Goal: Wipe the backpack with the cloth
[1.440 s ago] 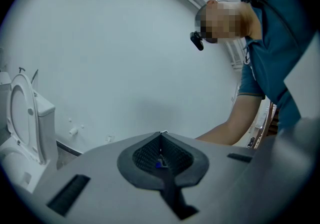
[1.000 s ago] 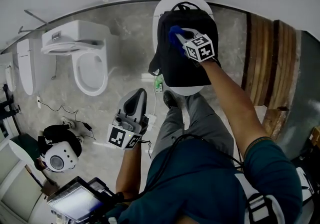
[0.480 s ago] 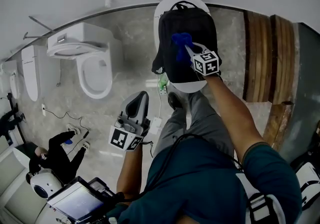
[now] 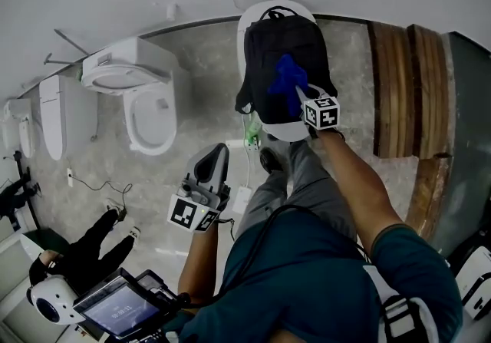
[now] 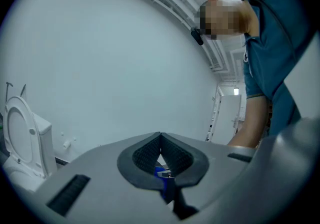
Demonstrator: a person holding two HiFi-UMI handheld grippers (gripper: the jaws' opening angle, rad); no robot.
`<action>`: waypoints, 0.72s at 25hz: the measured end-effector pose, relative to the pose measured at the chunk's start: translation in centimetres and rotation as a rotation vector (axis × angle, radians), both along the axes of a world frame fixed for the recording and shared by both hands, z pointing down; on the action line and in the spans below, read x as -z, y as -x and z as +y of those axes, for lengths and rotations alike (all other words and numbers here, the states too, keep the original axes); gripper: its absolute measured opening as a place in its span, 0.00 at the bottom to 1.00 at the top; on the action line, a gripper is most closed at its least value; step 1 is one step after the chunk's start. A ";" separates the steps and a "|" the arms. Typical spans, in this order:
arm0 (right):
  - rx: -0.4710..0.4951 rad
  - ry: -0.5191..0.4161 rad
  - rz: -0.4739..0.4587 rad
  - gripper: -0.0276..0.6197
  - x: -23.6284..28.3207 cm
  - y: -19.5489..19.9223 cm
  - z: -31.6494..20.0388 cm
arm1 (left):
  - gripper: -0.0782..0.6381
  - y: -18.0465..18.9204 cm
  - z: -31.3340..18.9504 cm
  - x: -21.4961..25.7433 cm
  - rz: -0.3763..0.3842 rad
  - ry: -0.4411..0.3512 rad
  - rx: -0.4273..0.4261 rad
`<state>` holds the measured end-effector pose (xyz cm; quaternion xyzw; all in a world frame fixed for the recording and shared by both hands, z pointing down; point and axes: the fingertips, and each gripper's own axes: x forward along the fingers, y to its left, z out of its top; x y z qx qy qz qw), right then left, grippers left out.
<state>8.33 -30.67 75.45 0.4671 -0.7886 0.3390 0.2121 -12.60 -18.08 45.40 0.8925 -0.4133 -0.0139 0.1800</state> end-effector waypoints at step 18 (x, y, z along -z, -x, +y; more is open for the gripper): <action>-0.069 -0.657 -0.077 0.08 34.6 -3.7 9.1 | 0.11 -1.8 4.5 11.6 0.041 -0.191 -0.076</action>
